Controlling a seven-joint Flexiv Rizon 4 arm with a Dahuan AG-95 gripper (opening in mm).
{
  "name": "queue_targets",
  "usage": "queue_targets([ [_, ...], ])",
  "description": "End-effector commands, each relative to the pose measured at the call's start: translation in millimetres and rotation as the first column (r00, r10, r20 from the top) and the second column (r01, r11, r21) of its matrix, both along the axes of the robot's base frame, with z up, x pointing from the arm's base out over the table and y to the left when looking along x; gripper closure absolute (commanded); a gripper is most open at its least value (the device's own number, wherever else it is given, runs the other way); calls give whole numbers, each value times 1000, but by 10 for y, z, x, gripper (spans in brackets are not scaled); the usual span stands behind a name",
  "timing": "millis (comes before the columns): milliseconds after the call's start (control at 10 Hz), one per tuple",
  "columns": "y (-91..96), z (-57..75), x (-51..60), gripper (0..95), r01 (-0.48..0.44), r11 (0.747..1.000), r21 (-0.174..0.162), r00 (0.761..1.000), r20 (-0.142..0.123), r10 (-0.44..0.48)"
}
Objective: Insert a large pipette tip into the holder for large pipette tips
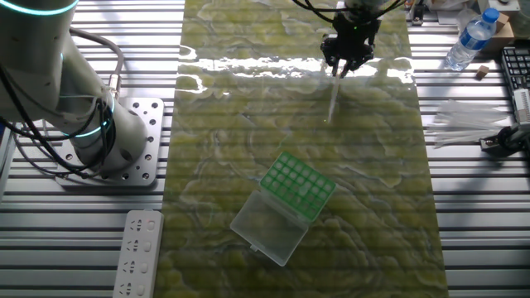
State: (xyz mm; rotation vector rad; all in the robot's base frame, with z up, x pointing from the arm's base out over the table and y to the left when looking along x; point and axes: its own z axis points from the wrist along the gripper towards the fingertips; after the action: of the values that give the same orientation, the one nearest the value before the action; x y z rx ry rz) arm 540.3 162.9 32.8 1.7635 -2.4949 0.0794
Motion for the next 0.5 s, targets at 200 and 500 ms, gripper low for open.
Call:
queue_targets([
  [200,-380,92,90,950,414,910,-4,910,14,-414],
  [500,-504,125,100,950,675,738,-11,738,4,-675],
])
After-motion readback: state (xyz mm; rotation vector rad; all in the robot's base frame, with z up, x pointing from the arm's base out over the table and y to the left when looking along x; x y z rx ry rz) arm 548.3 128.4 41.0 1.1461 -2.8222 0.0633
